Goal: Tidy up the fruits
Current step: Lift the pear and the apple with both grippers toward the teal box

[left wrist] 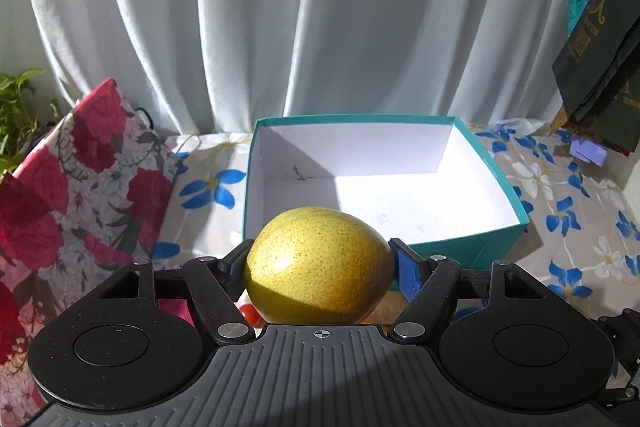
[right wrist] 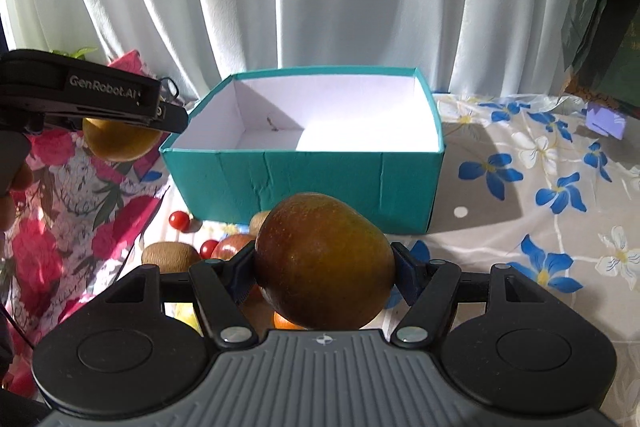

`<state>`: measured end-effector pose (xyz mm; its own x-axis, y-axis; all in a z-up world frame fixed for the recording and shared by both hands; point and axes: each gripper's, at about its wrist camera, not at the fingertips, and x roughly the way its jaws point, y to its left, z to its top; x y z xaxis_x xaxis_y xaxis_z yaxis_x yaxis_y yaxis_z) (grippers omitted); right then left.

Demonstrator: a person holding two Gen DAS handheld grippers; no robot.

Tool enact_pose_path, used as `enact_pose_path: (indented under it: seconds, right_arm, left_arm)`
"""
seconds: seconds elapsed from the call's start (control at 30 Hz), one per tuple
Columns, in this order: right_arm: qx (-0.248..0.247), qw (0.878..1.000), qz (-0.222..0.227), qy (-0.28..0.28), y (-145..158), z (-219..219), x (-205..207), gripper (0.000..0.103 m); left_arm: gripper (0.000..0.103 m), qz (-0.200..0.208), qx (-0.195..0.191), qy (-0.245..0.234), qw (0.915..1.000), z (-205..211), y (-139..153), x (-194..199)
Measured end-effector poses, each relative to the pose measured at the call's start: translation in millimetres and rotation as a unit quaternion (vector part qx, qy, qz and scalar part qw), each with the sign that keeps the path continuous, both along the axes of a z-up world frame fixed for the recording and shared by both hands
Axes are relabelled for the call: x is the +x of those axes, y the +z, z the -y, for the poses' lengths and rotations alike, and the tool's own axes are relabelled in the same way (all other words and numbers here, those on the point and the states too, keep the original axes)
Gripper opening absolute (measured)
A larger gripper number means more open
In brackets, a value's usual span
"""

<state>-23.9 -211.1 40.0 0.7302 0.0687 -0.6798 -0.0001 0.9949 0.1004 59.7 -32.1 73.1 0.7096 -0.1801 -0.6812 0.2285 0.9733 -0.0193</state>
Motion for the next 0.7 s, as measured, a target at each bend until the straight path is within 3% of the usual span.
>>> enact_pose_path:
  seconds: [0.37,0.7]
  right_arm:
    - [0.006,1.0,0.018,-0.021,9.1,9.3,5.3,0.068]
    - [0.005,0.999,0.031,-0.037,14.1,13.5,11.3,0.068]
  left_arm:
    - [0.076,0.003,0.02,0.009,0.9998,15.4,-8.8,44.3]
    - [0.076,-0.032,0.032,0.011,0.9989,29.3,-55.7,107.0]
